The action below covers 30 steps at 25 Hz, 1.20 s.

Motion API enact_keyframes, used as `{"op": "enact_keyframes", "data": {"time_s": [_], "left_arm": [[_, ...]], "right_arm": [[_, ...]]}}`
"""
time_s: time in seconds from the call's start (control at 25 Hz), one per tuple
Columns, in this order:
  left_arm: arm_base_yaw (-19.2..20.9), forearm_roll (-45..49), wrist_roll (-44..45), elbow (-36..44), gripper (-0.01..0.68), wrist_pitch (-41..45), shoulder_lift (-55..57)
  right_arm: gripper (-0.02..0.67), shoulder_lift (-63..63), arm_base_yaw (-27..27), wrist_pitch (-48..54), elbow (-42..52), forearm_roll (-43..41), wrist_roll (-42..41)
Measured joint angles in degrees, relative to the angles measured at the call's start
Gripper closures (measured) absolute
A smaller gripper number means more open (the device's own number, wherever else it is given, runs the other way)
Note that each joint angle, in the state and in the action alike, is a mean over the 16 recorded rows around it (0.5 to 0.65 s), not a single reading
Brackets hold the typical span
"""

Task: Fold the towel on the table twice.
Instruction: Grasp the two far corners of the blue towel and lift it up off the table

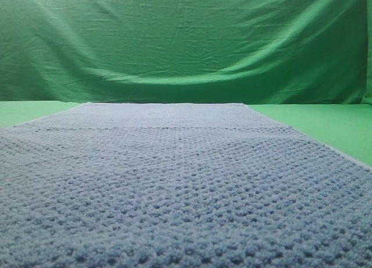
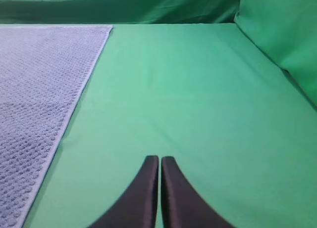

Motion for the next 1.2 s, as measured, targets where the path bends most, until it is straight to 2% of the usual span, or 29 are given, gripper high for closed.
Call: {"op": "enact_keyframes", "data": {"time_s": [0.4,0.56,0.8,1.04,1.2], "left_arm": [[0.00,-6.84,-2.58,-0.12,0.673,-20.06,0.00],[0.00,-6.60,-6.01,-1.99,0.673,-23.03,0.04],[0.00,-3.62,-11.19,-9.15,0.673,-16.56,1.99],[0.00,-0.32,-13.84,-17.76,0.673,-2.79,6.11],[0.00,0.62,-13.89,-21.74,0.673,3.49,8.90]], "right_arm": [[0.649,0.00,0.00,-11.78,0.07,0.47,0.36],[0.649,0.00,0.00,-16.42,-0.37,0.49,1.37],[0.649,0.82,0.00,-13.47,-4.92,0.78,3.39],[0.649,4.03,0.00,-2.27,-11.48,1.75,5.15],[0.649,6.44,0.00,5.83,-15.45,3.10,5.56]]}}
